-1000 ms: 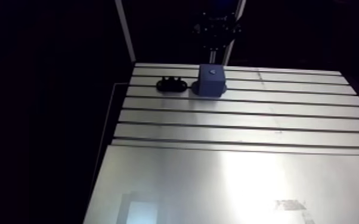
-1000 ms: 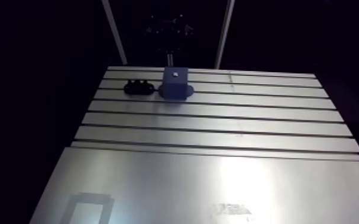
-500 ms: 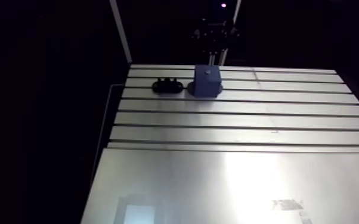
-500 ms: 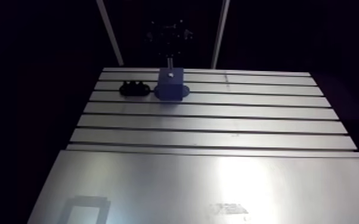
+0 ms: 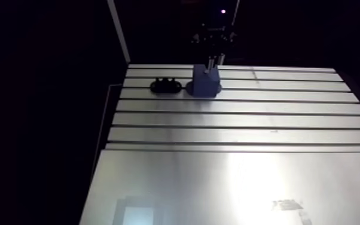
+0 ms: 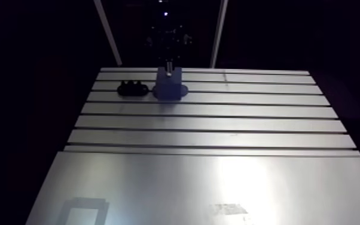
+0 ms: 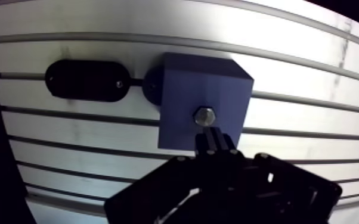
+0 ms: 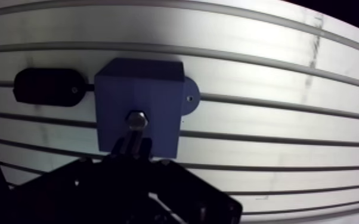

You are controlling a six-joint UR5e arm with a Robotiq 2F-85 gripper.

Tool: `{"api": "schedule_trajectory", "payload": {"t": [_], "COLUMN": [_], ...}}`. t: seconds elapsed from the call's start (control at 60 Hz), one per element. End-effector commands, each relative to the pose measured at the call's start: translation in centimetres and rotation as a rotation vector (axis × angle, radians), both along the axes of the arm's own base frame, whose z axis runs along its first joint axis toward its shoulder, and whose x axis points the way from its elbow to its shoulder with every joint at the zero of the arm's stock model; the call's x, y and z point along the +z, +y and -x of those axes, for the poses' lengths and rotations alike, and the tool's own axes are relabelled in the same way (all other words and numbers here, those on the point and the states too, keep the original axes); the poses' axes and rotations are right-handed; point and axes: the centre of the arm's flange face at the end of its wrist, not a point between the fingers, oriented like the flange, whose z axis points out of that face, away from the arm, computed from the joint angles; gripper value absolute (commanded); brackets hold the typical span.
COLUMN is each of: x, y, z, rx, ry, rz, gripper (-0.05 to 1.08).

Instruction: Pick up the M10 bolt and insert it into the hex recess until seated.

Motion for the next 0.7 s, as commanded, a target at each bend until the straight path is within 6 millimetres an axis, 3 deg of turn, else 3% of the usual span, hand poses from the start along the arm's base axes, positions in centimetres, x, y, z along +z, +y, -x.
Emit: {"api": "schedule_trajectory", "payload": {"t": [0.017, 0.7], "x": [-0.26, -1.06], "y": [-0.09, -0.19], "z": [0.07, 0.56], "rx": [0.001, 0.006], "ry": [0.004, 0.028], "rz": [0.01, 0.01], "gripper": [1.08, 1.08]}}
